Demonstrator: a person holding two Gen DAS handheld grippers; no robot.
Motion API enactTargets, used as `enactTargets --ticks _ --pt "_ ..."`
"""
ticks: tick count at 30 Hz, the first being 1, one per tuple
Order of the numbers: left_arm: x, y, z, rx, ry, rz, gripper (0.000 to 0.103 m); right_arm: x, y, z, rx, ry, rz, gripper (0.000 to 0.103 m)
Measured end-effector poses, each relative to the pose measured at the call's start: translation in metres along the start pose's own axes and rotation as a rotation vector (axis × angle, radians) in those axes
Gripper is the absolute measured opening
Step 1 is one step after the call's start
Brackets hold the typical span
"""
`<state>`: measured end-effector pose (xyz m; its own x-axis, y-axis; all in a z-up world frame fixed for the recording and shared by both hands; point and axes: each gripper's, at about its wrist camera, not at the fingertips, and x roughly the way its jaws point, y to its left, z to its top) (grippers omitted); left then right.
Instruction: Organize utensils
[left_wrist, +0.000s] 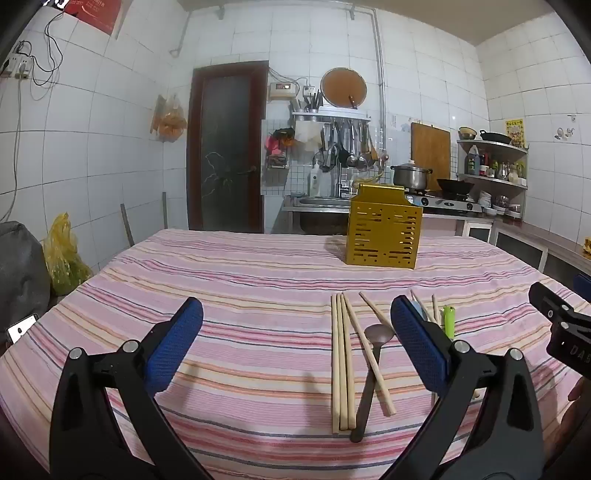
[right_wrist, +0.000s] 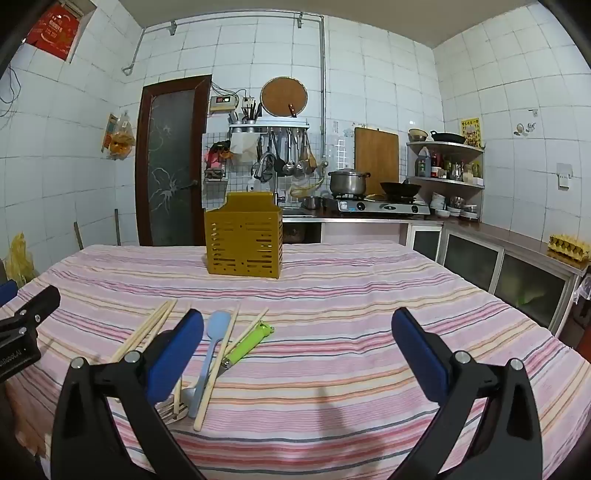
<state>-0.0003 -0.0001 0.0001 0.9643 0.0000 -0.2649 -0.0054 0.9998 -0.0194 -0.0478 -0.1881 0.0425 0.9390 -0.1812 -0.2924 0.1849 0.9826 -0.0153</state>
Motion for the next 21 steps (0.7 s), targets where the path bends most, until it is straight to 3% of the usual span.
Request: enactTargets --ticks 21 --pt "-0.0024 -0.007 0.001 0.003 -0.004 0.002 0.098 0.0002 0.0 -0.0013 -0.009 0.001 -0.008 0.099"
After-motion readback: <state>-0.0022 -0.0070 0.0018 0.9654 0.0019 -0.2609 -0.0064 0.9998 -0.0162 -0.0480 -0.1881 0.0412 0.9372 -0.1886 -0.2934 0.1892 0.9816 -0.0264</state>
